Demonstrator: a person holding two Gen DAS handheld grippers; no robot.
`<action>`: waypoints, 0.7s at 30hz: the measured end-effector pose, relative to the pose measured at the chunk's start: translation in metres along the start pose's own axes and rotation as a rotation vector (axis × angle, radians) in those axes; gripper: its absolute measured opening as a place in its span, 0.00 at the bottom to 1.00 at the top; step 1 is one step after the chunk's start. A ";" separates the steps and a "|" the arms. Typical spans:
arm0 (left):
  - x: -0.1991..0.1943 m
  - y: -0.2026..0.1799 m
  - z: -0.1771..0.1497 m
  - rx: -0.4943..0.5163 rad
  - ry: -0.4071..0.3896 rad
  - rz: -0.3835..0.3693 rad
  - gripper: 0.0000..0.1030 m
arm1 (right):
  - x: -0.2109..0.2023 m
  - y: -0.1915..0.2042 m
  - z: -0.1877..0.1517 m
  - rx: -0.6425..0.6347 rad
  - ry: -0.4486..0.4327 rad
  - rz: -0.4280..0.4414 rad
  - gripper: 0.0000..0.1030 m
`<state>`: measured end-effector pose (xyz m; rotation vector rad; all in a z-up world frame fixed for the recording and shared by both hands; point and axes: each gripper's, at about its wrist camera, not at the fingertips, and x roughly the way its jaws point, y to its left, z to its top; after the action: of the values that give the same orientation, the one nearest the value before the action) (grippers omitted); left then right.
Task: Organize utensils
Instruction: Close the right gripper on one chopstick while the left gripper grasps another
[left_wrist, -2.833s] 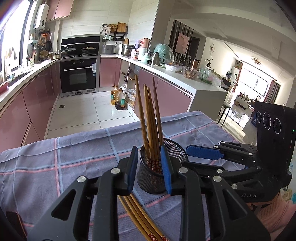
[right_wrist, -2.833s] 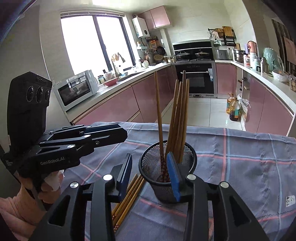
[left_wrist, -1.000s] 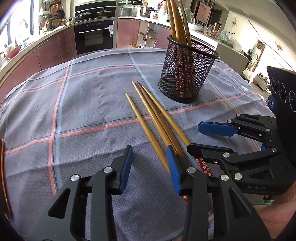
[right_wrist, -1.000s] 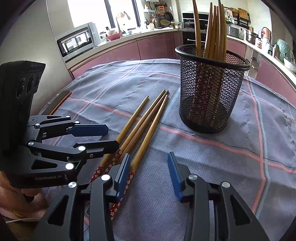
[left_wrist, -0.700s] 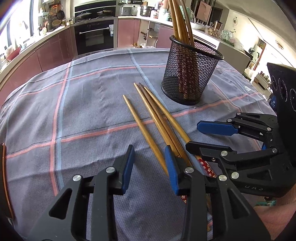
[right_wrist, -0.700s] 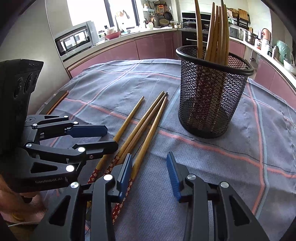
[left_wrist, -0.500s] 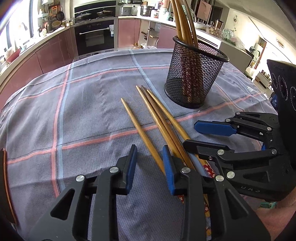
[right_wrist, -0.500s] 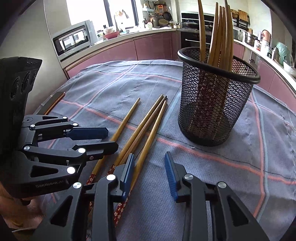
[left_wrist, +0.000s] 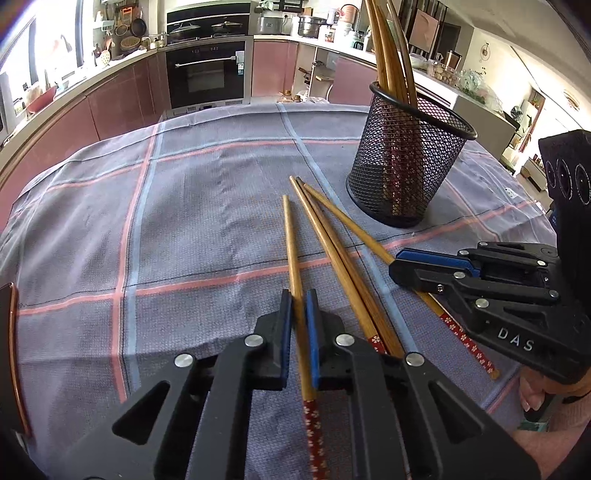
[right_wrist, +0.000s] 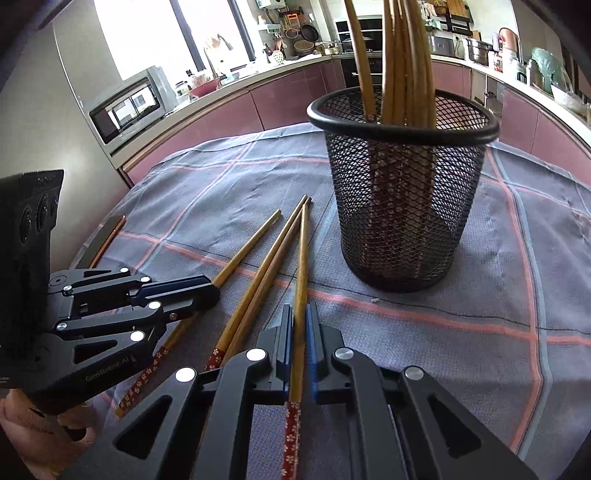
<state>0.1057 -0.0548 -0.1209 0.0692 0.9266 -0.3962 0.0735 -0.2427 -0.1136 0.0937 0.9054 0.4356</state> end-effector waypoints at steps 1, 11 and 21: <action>-0.002 0.000 -0.001 -0.004 -0.005 -0.003 0.07 | -0.002 0.000 0.000 0.002 -0.006 0.005 0.06; -0.012 -0.006 -0.008 0.021 -0.008 -0.064 0.07 | -0.003 0.015 -0.005 -0.064 0.018 0.050 0.06; -0.002 -0.004 -0.006 0.041 0.026 -0.073 0.12 | 0.012 0.020 0.000 -0.087 0.061 0.035 0.07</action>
<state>0.0988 -0.0562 -0.1222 0.0786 0.9484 -0.4827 0.0731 -0.2196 -0.1174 0.0173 0.9444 0.5121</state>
